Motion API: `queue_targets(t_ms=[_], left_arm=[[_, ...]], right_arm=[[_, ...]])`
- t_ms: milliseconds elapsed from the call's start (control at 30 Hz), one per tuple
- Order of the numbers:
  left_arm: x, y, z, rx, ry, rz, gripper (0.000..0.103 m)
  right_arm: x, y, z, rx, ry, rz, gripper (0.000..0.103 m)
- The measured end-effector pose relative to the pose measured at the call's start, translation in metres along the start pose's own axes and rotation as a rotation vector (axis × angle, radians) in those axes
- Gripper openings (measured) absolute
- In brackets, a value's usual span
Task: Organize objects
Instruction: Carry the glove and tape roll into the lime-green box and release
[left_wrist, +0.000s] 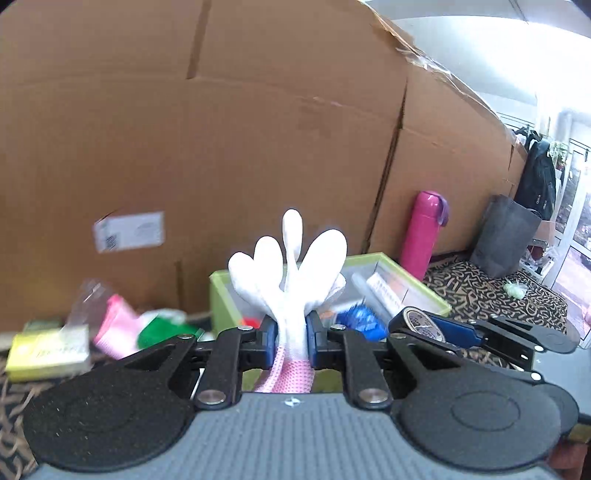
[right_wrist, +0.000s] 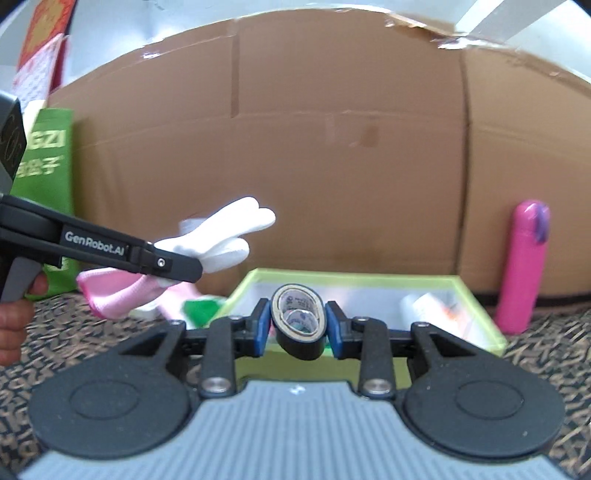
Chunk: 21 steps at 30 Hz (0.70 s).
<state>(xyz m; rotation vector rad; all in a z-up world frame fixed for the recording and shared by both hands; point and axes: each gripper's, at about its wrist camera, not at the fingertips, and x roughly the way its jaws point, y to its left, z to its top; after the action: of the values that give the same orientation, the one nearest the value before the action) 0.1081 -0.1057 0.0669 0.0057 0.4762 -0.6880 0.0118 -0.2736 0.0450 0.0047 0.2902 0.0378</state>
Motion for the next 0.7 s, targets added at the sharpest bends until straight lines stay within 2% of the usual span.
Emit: queue_targets(t_ms=[200, 367, 467, 500, 533, 567, 600, 633, 667, 700], left_arm=[[0.056, -0.009, 0.011, -0.01, 0.032, -0.004, 0.016], [0.089, -0.011, 0.004, 0.01, 0.088, 0.024, 0.016], [0.097, -0.011, 0.0, 0.031, 0.091, 0.027, 0.016], [0.099, -0.011, -0.002, 0.048, 0.089, 0.024, 0.02], [0.099, -0.011, -0.004, 0.061, 0.082, 0.017, 0.025], [0.099, -0.008, -0.006, 0.066, 0.082, 0.007, 0.044], [0.096, -0.006, -0.009, 0.061, 0.086, 0.007, 0.069], [0.09, -0.004, -0.013, 0.048, 0.064, 0.013, 0.076], [0.082, -0.002, -0.016, 0.039, 0.021, 0.013, 0.078], [0.074, -0.001, -0.019, 0.039, -0.011, 0.011, 0.079]], right_arm=[[0.039, -0.033, 0.008, -0.011, 0.005, -0.104, 0.031], [0.074, -0.056, 0.003, 0.023, 0.042, -0.126, 0.031], [0.089, -0.063, -0.001, 0.027, 0.053, -0.127, 0.031], [0.093, -0.064, -0.003, 0.021, 0.058, -0.121, 0.036], [0.096, -0.065, -0.005, 0.012, 0.065, -0.115, 0.048], [0.094, -0.065, -0.009, 0.004, 0.071, -0.12, 0.055], [0.089, -0.064, -0.011, 0.001, 0.061, -0.131, 0.065], [0.082, -0.064, -0.013, -0.002, 0.033, -0.143, 0.074], [0.074, -0.064, -0.014, -0.001, 0.012, -0.152, 0.08], [0.066, -0.063, -0.017, 0.003, -0.007, -0.163, 0.093]])
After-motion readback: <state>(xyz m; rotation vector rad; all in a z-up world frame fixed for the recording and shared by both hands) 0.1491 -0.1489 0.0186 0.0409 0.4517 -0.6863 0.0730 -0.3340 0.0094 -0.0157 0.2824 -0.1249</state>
